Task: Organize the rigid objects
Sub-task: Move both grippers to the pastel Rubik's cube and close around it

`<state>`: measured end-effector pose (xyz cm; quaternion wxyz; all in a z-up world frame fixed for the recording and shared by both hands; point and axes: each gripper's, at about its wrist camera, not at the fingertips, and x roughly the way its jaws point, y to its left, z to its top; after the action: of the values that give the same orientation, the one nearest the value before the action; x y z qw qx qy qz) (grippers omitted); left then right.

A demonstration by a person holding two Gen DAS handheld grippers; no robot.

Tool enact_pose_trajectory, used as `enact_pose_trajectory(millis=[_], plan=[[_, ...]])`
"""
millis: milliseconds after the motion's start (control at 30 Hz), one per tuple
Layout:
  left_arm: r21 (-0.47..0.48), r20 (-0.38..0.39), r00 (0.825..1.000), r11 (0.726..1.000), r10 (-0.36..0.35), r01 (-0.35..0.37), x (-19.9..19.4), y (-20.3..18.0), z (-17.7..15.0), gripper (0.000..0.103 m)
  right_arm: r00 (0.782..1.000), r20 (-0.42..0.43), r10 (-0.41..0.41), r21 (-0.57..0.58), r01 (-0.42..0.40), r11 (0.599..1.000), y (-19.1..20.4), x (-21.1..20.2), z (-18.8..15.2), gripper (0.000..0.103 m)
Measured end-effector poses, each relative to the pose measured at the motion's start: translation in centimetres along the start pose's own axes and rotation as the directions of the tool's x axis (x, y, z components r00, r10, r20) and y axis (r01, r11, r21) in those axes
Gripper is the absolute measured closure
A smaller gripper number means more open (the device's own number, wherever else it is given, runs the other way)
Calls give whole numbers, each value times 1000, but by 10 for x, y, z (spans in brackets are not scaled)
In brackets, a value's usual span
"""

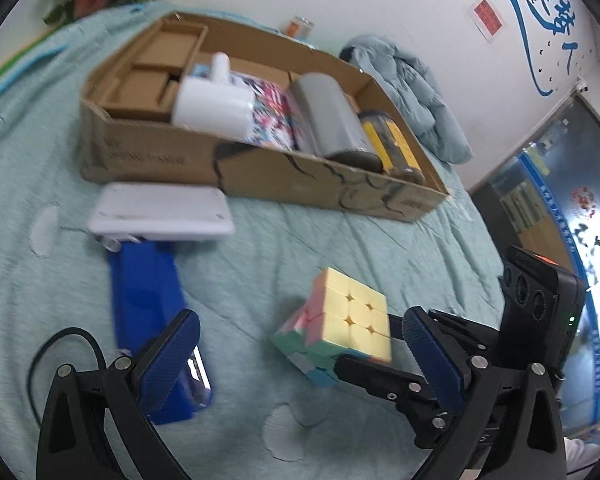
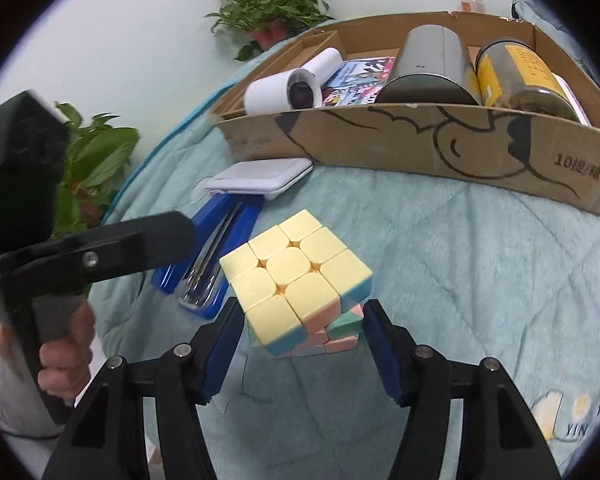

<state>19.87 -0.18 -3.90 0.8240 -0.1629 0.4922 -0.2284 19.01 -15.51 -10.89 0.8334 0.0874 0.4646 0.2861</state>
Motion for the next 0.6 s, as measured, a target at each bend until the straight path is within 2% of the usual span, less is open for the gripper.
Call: enact_pose_trajectory(millis=[33, 100, 133, 233, 267, 433, 600], plan=[[0, -11, 1000, 1000, -18, 18, 3, -2, -1, 6, 1000, 0, 6, -1, -6, 1000, -1, 0, -1, 41], [2, -34, 998, 999, -45, 45, 11, -5, -4, 20, 1000, 5, 17, -22, -17, 1000, -3, 0, 0, 41], [2, -50, 997, 998, -58, 58, 16, -6, -4, 31, 1000, 12, 13, -42, -12, 999, -2, -1, 1, 41], [24, -45, 998, 998, -52, 53, 22, -13, -6, 39, 1000, 22, 9, -79, -7, 997, 0, 0, 6, 41], [25, -55, 996, 997, -67, 69, 26, -15, -6, 48, 1000, 28, 7, -92, -5, 996, 2, 0, 8, 41], [11, -51, 997, 998, -62, 63, 31, -14, -3, 59, 999, 37, -18, -157, 24, 987, 5, -1, 13, 39], [-1, -58, 995, 996, -85, 85, 31, -9, 0, 70, 1000, 24, -3, -187, 8, 982, 0, -5, 14, 39]])
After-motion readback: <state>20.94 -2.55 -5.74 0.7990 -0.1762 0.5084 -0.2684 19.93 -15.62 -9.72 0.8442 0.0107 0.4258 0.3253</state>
